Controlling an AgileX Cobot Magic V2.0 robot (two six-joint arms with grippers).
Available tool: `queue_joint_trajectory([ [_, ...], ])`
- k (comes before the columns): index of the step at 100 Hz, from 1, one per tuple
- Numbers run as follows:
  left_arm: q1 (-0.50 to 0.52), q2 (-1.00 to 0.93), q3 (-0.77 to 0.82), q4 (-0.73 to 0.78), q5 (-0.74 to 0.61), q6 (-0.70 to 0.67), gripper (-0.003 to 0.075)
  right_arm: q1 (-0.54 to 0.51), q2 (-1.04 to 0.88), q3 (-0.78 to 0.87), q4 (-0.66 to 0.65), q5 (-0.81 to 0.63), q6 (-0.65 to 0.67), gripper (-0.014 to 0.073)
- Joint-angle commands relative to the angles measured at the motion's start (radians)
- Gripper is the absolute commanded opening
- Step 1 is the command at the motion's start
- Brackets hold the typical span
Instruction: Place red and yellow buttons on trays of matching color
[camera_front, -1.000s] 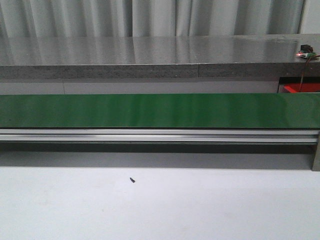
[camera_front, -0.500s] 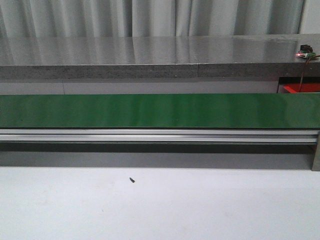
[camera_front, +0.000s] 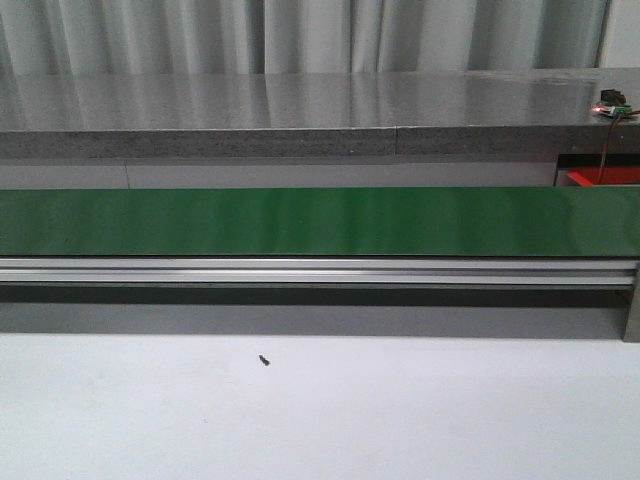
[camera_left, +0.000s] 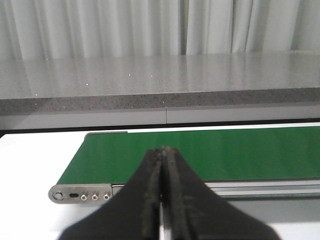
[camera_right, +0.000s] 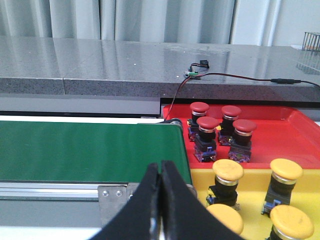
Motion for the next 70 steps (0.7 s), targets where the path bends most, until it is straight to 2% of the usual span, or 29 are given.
queue_joint_trajectory([
  [1,0.005,-0.033,0.043,-0.005,-0.040,0.007,-0.0020,0.003,-0.017,-0.019,-0.003,-0.076,0.002,-0.0122],
  [70,0.005,-0.033,0.043,-0.003,-0.039,0.010,-0.0020,0.003,-0.017,-0.019,-0.003,-0.076,0.002,-0.0122],
])
